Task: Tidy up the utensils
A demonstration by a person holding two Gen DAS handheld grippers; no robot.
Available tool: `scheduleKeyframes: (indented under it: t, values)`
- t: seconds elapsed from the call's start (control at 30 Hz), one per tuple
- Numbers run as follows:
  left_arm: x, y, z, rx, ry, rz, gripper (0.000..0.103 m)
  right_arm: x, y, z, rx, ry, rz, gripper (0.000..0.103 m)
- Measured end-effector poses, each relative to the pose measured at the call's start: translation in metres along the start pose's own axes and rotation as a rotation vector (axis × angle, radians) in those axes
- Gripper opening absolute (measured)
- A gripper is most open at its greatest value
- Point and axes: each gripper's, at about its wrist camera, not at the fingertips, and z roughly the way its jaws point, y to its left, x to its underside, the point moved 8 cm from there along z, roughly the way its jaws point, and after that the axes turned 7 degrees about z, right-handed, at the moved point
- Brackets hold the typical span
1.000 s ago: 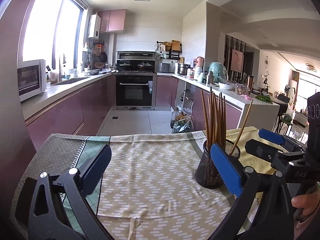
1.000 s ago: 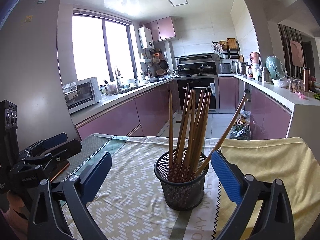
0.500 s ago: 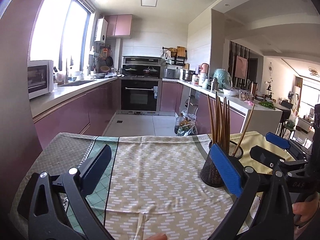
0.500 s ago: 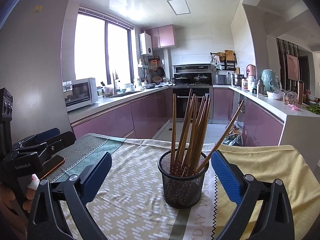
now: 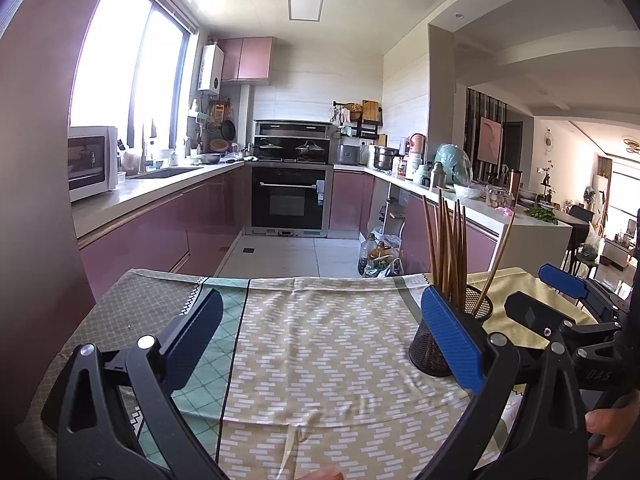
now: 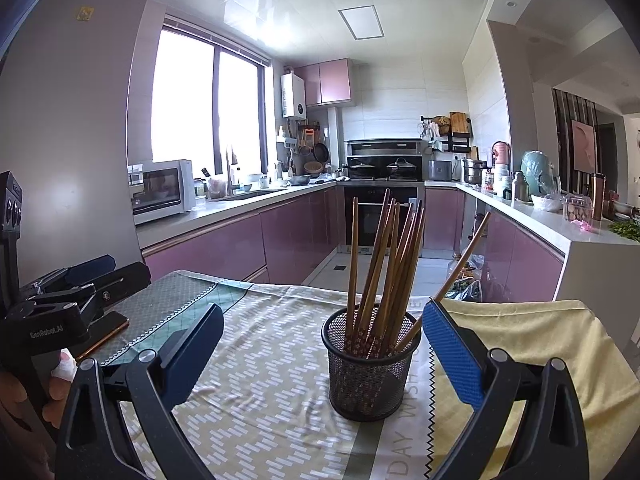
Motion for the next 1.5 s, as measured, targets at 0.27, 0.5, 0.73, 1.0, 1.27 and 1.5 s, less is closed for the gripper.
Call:
scheduleKeyframes:
  t: [0.27,0.5,0.73,1.0,1.27,1.5]
  values:
    - [-0.0018,0.0006,-0.0039,-0.010,-0.014,-0.002,0.097,-0.0004,0.0007,-0.0001,0.001,-0.010,0.003,0.096]
    - [-0.0019,0.0009,-0.0057,-0.011,-0.017,-0.001,0.097,-0.0009,-0.0005,-0.0019,0.003,-0.022,0.008,0.096]
    - [-0.0034,0.0013,-0.0063,-0.013,-0.020,0.002,0.097,-0.0019,-0.0009,-0.0029,0.002,-0.028,0.010,0.096]
    - [-0.0032,0.0013,-0.0062,-0.013,-0.021,0.003,0.097,-0.0027,0.0009,-0.0020,0.003,-0.033,0.013,0.096]
    - [-0.0032,0.0009,-0.0064,-0.013,-0.021,0.004,0.097,-0.0031,0.0020,-0.0007,0.003,-0.035,0.017,0.096]
    - [-0.0046,0.0032,-0.0059,-0.015,-0.026,0.008,0.097,-0.0029,0.0013,-0.0016,0.004,-0.038,0.020,0.096]
